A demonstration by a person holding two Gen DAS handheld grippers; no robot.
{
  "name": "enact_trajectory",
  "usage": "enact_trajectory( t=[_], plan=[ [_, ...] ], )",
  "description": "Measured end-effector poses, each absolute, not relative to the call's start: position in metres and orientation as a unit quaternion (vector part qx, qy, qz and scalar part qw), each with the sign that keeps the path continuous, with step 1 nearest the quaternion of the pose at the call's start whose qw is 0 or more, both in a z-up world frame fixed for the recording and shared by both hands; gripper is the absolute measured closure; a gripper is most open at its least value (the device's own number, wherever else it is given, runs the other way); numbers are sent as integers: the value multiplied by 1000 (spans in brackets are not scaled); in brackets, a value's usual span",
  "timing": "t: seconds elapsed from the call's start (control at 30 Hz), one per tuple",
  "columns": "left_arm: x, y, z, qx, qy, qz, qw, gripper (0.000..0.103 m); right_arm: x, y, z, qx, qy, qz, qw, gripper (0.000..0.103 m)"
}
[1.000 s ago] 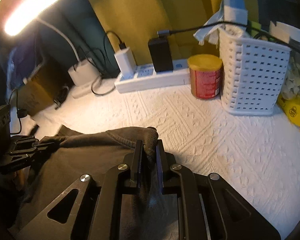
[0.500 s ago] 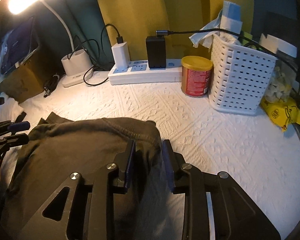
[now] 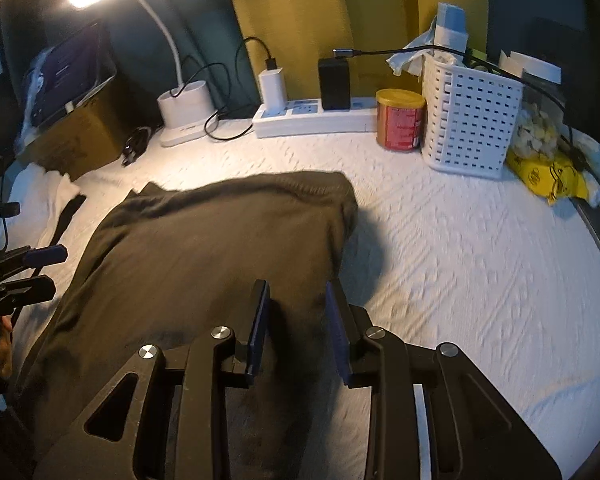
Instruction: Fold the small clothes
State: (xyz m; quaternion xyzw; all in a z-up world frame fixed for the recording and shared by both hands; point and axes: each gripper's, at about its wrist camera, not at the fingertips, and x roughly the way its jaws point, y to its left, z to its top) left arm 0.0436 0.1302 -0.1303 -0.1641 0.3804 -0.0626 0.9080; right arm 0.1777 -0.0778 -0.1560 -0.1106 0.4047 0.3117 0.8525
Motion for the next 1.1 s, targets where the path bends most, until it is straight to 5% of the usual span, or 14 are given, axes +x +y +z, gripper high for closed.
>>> enact_trajectory(
  t=[0.07,0.43,0.67,0.8,0.9,1.1],
  plan=[
    [35,127,-129,-167,378,-66,908,15,170,-81,-156,-109,405,313,852,42],
    [-18,92,-136,-160,381,-121,902,17,132,-105,-162,-107,411,303,853,41],
    [-36,74,-146,-162,409,-159,884,51,114,-121,-170,-100,419,297,852,41],
    [-41,57,-152,-124,426,-171,880,89,105,-128,-173,-97,421,295,852,41],
    [-44,65,-147,-133,421,-163,883,98,99,-131,-174,-98,423,294,851,41],
    [-55,77,-149,-143,430,-154,878,99,82,-133,-174,-109,423,297,849,41]
  ],
)
